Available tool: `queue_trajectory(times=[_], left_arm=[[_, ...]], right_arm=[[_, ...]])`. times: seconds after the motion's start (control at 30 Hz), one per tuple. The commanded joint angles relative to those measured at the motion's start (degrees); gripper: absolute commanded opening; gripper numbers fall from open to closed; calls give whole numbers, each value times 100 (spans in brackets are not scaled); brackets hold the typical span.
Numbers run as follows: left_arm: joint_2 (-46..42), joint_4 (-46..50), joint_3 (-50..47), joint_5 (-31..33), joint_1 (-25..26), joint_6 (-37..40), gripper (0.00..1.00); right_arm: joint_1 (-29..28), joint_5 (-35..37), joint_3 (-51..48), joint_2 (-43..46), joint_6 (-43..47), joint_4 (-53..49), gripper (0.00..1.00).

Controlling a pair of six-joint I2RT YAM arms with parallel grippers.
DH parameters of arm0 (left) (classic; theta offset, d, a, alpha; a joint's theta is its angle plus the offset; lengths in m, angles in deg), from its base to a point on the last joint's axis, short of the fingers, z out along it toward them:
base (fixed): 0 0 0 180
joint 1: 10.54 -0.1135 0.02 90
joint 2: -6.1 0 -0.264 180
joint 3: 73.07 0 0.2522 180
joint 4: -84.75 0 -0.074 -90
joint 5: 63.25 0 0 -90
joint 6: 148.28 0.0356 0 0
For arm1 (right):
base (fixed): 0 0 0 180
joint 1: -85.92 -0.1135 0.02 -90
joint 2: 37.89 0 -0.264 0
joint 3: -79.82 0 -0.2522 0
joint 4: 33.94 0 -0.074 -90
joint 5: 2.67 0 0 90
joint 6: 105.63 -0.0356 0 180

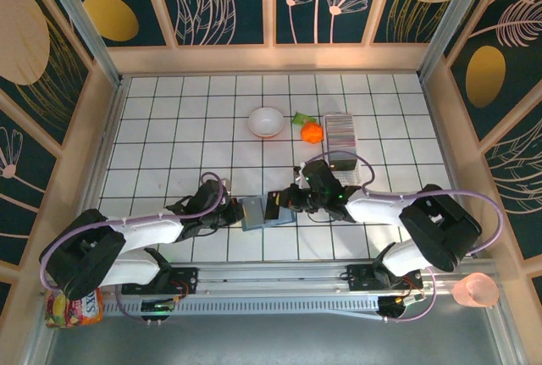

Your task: Put the credit cards into the card holder

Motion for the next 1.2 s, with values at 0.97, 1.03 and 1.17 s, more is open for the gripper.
queue_trajectory(times=[0.97, 1.03, 1.17], left_arm=[[12, -128, -175, -14, 10, 42, 0], [-23, -119, -193, -13, 8, 42, 0], [-100, -111, -234, 11, 6, 41, 0]], right_arm=[[-156, -41, 58, -418, -161, 213, 0], [-128, 20, 30, -338, -178, 211, 0], [-117, 181, 84, -228, -141, -22, 0]])
